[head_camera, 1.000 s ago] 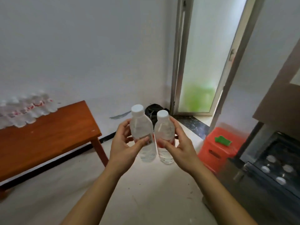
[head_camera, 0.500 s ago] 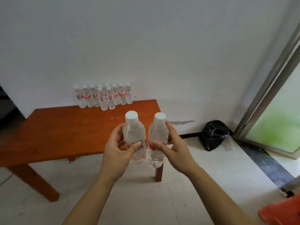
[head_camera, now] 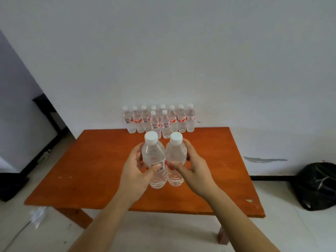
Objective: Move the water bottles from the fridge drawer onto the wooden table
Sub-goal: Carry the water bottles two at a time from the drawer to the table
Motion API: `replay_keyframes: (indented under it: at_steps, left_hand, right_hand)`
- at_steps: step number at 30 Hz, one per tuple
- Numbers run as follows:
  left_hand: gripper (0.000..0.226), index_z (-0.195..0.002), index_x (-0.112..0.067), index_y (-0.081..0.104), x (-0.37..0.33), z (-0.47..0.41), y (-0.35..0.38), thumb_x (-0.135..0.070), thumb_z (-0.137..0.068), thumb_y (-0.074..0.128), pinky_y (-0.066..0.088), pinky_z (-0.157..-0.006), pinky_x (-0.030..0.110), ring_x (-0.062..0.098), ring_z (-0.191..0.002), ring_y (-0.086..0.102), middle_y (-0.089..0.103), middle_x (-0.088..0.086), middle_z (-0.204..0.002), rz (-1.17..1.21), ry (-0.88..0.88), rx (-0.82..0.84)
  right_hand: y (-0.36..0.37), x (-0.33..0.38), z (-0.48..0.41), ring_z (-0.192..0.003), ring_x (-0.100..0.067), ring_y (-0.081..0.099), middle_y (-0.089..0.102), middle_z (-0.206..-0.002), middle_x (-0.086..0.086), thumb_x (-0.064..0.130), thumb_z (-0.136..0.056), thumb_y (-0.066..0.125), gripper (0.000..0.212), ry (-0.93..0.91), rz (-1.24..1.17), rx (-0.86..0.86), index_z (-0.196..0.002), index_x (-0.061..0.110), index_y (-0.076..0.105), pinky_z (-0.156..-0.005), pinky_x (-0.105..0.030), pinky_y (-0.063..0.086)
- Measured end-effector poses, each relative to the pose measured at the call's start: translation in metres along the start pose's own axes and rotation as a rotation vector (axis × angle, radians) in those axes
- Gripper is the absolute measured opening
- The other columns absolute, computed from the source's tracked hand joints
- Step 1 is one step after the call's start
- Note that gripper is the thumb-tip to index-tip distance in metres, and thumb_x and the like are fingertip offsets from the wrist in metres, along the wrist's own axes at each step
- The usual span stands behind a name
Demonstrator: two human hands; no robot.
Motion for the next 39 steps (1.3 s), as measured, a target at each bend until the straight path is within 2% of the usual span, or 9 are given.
replay_keyframes:
  at_steps: [4,12,16,20,24,28,34,36,39]
  left_hand:
    - [0.076,-0.123,-0.049,0.044,0.008,-0.077,-0.019,-0.007,-0.074,0.083,0.051,-0.087,0.012,-0.011,-0.111,0.058,0.06,-0.027,-0.119,-0.065,0.022,-0.038]
    - [0.082,-0.142,-0.028,0.043,0.09,-0.191,-0.072,-0.013,-0.073,0.085,0.052,-0.078,0.01,0.0,-0.11,0.061,0.06,-0.015,-0.126,-0.165,-0.071,-0.082]
    - [0.077,-0.135,-0.035,0.045,0.151,-0.251,-0.091,-0.017,-0.073,0.086,0.055,-0.087,0.023,0.006,-0.11,0.062,0.061,-0.015,-0.124,-0.166,-0.129,-0.045]
    - [0.078,-0.136,-0.035,0.046,0.208,-0.308,-0.108,-0.027,-0.07,0.088,0.048,-0.1,0.035,0.008,-0.119,0.056,0.058,-0.017,-0.13,-0.239,-0.168,0.012]
    - [0.07,-0.126,-0.043,0.048,0.259,-0.369,-0.125,-0.024,-0.071,0.087,0.047,-0.094,0.026,0.004,-0.112,0.056,0.056,-0.032,-0.114,-0.222,-0.191,0.099]
    - [0.073,-0.133,-0.032,0.053,0.31,-0.419,-0.14,-0.024,-0.07,0.088,0.043,-0.096,0.03,0.014,-0.118,0.051,0.052,-0.01,-0.126,-0.307,-0.22,0.132]
    - [0.079,-0.141,-0.026,0.051,0.357,-0.468,-0.138,-0.021,-0.071,0.087,0.041,-0.106,0.039,0.024,-0.126,0.048,0.05,0.006,-0.137,-0.34,-0.261,0.188]
    - [0.075,-0.139,-0.026,0.053,0.364,-0.477,-0.133,-0.024,-0.071,0.086,0.042,-0.102,0.036,0.022,-0.123,0.05,0.051,0.004,-0.135,-0.309,-0.272,0.19]
    - [0.065,-0.134,-0.025,0.055,0.366,-0.485,-0.122,-0.026,-0.075,0.083,0.043,-0.093,0.027,0.019,-0.119,0.052,0.053,-0.003,-0.129,-0.252,-0.262,0.201]
  right_hand:
    - [0.021,-0.017,-0.089,-0.117,0.0,0.06,0.059,-0.132,0.022,0.043,-0.088,0.073,0.072,-0.034,0.001,0.048,-0.145,0.047,0.03,-0.095,-0.036,0.055]
    - [0.097,-0.07,-0.216,-0.124,-0.001,0.056,0.056,-0.14,0.014,0.038,-0.084,0.077,0.09,0.057,0.017,0.167,-0.155,0.032,0.022,-0.102,-0.031,0.052]
    - [0.136,-0.107,-0.265,-0.121,-0.003,0.059,0.06,-0.134,0.013,0.035,-0.083,0.079,0.074,0.107,0.055,0.163,-0.144,0.034,0.036,-0.1,-0.035,0.053]
    - [0.169,-0.147,-0.307,-0.126,-0.007,0.054,0.053,-0.139,0.012,0.05,-0.081,0.075,0.075,0.191,0.137,0.108,-0.144,0.034,0.039,-0.103,-0.04,0.051]
    - [0.207,-0.185,-0.355,-0.128,-0.02,0.05,0.039,-0.145,0.003,0.046,-0.084,0.075,0.075,0.306,0.329,0.083,-0.148,0.032,0.037,-0.103,-0.037,0.048]
    - [0.243,-0.21,-0.394,-0.119,-0.025,0.058,0.042,-0.145,-0.003,0.037,-0.088,0.074,0.072,0.397,0.446,0.087,-0.149,0.036,0.036,-0.093,-0.04,0.054]
    - [0.268,-0.241,-0.429,-0.132,-0.028,0.049,0.051,-0.143,-0.007,0.021,-0.09,0.073,0.069,0.487,0.452,0.055,-0.15,0.026,0.04,-0.11,-0.049,0.043]
    - [0.265,-0.238,-0.438,-0.122,-0.027,0.058,0.061,-0.134,-0.008,0.017,-0.094,0.067,0.056,0.465,0.467,0.014,-0.145,0.022,0.047,-0.105,-0.047,0.048]
    - [0.24,-0.222,-0.453,-0.085,-0.018,0.068,0.072,-0.1,-0.003,0.02,-0.102,0.053,0.025,0.395,0.486,-0.198,-0.125,0.019,0.063,-0.08,-0.039,0.06]
Point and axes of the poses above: each hand's wrist, its own z-axis away from the middle knuckle, its own y-axis out of the palm, x = y × z, the point moved 9 cm from there along -z, towards the middle knuckle
